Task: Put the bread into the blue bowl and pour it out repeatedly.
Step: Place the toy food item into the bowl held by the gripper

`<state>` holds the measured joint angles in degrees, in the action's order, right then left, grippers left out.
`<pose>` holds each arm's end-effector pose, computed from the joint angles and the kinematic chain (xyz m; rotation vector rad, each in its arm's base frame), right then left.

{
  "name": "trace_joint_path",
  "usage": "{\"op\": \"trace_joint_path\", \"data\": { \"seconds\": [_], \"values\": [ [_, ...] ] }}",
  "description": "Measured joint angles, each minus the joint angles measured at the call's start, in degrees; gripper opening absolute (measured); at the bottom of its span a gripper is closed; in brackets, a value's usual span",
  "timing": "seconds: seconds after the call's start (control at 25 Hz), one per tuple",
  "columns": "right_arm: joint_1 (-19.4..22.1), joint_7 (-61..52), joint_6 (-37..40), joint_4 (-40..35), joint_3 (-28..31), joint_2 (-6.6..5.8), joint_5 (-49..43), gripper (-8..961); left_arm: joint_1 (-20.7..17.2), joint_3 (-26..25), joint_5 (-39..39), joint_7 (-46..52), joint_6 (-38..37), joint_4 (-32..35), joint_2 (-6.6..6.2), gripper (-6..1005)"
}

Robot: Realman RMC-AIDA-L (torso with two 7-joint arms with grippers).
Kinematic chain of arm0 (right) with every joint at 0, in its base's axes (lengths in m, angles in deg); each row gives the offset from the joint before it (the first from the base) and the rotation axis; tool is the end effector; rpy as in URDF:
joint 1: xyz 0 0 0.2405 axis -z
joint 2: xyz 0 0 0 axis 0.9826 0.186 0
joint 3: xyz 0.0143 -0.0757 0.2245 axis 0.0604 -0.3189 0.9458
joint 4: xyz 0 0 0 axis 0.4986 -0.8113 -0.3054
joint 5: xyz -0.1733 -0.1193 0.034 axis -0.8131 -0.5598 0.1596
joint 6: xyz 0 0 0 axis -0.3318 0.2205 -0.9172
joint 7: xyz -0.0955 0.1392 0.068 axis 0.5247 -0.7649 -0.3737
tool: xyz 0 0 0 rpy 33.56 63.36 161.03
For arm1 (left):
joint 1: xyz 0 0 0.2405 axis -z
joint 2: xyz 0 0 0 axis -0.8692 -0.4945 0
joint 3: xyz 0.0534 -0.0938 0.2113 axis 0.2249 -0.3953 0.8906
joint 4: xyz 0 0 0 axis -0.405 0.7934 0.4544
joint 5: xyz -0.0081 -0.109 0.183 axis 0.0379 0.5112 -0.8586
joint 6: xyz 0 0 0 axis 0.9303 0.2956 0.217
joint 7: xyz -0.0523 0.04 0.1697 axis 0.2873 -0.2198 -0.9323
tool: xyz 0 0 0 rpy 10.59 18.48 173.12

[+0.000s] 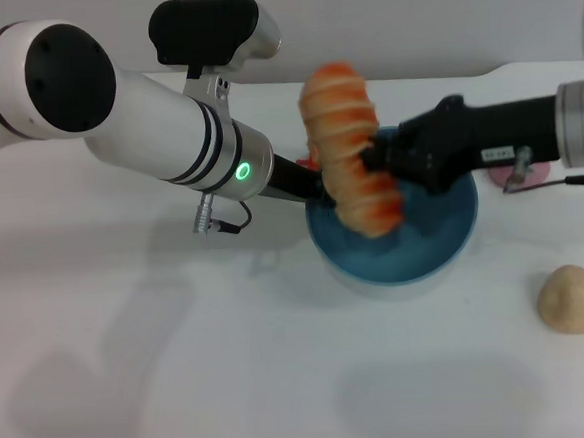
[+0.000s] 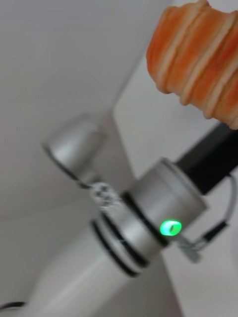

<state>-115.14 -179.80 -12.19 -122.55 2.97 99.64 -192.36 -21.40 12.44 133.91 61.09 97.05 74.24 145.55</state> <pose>0.1547 0.3802 -0.0532 -2.8375 0.5034 0.4885 -0.1592 0.3883 -0.1193 -2.3361 -1.3496 0.0284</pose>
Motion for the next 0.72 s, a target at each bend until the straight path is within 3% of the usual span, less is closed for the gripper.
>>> {"op": "trace_joint_path", "data": {
  "seconds": [0.48,0.72],
  "values": [
    [2.27,-3.82,-4.28,-0.43,-1.27,-0.05,-3.22,105,-0.4,-0.05,0.15,0.02,0.82,0.03,-0.27,-2],
    [6.2,-5.73,-4.36,-5.76,-1.12,-0.13,-3.22,309,-0.61,-0.52,-0.42,-0.24,1.39,-0.06,-0.41,-1]
  ]
}}
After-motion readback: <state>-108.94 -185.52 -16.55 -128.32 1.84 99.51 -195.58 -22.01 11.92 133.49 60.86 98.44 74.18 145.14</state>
